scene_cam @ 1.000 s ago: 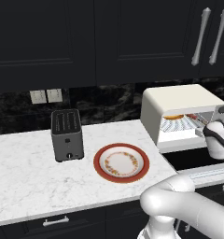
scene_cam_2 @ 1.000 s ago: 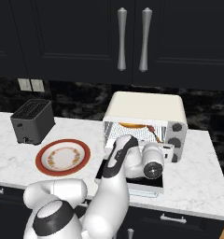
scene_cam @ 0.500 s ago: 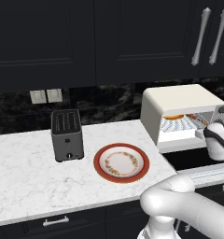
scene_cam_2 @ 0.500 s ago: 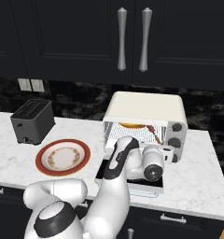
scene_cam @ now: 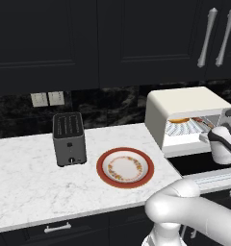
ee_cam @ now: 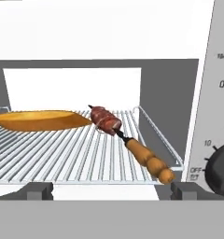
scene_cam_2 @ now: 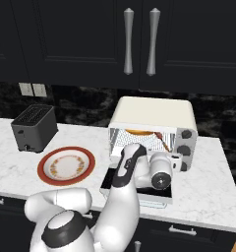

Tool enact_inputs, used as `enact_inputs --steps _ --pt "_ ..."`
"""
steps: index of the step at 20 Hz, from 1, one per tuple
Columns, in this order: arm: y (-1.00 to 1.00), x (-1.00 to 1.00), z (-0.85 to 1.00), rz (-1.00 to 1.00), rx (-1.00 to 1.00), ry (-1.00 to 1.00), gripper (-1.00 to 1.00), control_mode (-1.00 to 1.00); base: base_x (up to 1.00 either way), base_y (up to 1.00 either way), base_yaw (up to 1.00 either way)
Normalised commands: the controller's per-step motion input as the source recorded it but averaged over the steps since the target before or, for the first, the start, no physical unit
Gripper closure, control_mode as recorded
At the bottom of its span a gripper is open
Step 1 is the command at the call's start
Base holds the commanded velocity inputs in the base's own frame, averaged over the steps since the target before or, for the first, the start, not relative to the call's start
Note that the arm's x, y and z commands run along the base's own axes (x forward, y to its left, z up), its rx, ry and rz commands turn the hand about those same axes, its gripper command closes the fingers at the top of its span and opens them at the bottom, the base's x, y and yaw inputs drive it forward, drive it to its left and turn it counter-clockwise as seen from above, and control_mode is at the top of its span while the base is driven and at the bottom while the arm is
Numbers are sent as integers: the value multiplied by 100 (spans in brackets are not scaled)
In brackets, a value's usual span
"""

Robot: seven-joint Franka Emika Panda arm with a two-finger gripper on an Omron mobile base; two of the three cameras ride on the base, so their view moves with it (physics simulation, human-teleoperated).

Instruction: Pick up the kebab skewer and baguette bread, and place them inside the toaster oven. Close the toaster oven door and start by setting the timer.

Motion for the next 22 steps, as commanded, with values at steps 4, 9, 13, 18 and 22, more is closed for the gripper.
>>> enact_inputs --steps 4,9,13,18,22 --pt "0 15 1 0 0 0 -100 -100 0 0 0" --pt "0 4 0 0 0 0 -100 -100 0 0 0" --pt "0 0 0 0 0 0 -100 -100 0 0 0" --pt "0 5 0 0 0 0 -100 -100 0 0 0" --pt "0 15 0 0 0 0 -100 -100 0 0 0"
